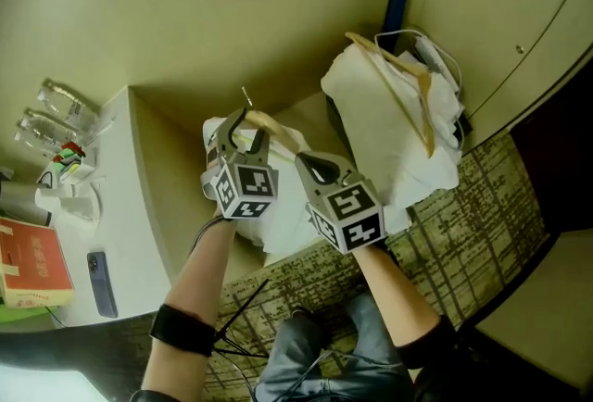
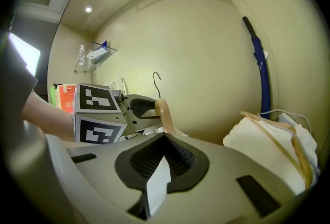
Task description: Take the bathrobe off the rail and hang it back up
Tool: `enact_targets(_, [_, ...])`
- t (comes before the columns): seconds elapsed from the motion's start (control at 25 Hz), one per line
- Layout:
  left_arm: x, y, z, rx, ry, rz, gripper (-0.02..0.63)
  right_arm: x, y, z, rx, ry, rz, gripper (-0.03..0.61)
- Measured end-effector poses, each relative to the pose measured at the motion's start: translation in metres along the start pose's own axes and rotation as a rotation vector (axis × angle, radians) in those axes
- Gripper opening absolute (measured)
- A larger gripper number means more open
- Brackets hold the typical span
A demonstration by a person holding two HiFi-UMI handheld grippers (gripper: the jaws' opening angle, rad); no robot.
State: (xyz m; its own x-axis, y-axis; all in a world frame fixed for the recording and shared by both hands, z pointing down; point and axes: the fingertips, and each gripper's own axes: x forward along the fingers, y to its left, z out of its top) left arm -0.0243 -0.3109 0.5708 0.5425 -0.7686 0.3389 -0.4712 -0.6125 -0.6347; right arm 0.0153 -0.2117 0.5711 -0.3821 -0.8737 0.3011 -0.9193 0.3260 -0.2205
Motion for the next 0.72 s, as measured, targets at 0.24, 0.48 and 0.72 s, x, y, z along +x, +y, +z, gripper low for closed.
enact_targets(0.24, [0.056, -0.068, -0.019, 0.109, 0.036, -0.126, 0.196, 0.006, -0.05, -0.054, 0.064, 0.019, -0.06, 0.025])
enact_targets(0.48, [0.116, -0.138, -0.025, 0.159, 0.063, -0.227, 0.196, 0.01, -0.104, -0.093, 0.083, 0.012, -0.129, 0.025])
enact_targets(0.72, [0.169, -0.205, -0.052, 0.199, 0.089, -0.32, 0.198, 0.016, -0.15, -0.143, 0.115, 0.025, -0.173, 0.025])
